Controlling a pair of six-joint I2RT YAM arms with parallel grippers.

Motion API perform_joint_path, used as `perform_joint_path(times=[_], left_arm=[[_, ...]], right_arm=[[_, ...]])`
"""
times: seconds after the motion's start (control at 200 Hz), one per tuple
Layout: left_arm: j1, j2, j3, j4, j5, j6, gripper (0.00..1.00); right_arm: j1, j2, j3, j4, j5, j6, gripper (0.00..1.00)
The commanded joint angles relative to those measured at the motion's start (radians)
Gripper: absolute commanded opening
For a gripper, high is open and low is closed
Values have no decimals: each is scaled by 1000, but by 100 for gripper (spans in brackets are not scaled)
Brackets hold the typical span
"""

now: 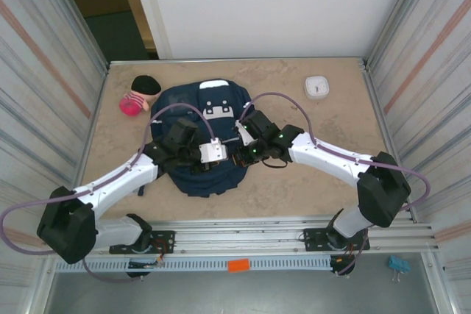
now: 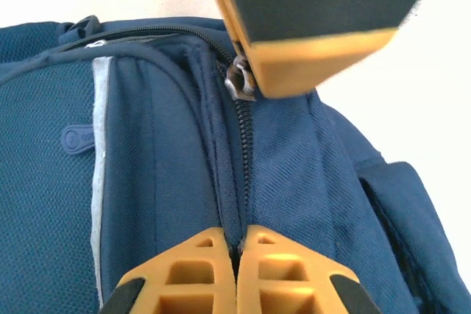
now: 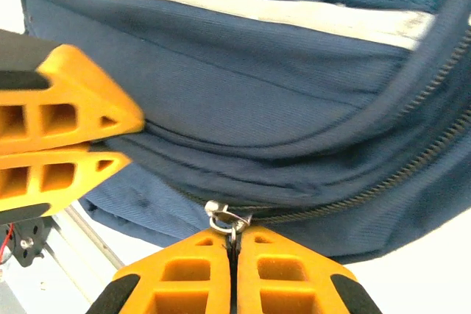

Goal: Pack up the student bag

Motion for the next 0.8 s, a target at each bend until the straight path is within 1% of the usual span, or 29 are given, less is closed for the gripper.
perform_joint_path(times=[0.0, 0.095, 0.406, 0.631, 0.792], left_arm=[[32, -79, 2, -102, 92, 30, 0], [50, -140, -12, -129, 144, 31, 0], [59, -276, -49, -197, 170, 35, 0], [58, -330, -24, -261, 323, 71, 0], [53, -348, -11, -319, 360, 128, 0]], right_arm=[[-66, -49, -21, -32, 20, 10, 0], [-110, -45, -24, -48, 39, 5, 0], [-276, -12, -19, -24, 62, -18, 0], [-371, 104, 62, 58, 21, -41, 0], [-424, 193, 149, 80, -12, -62, 0]])
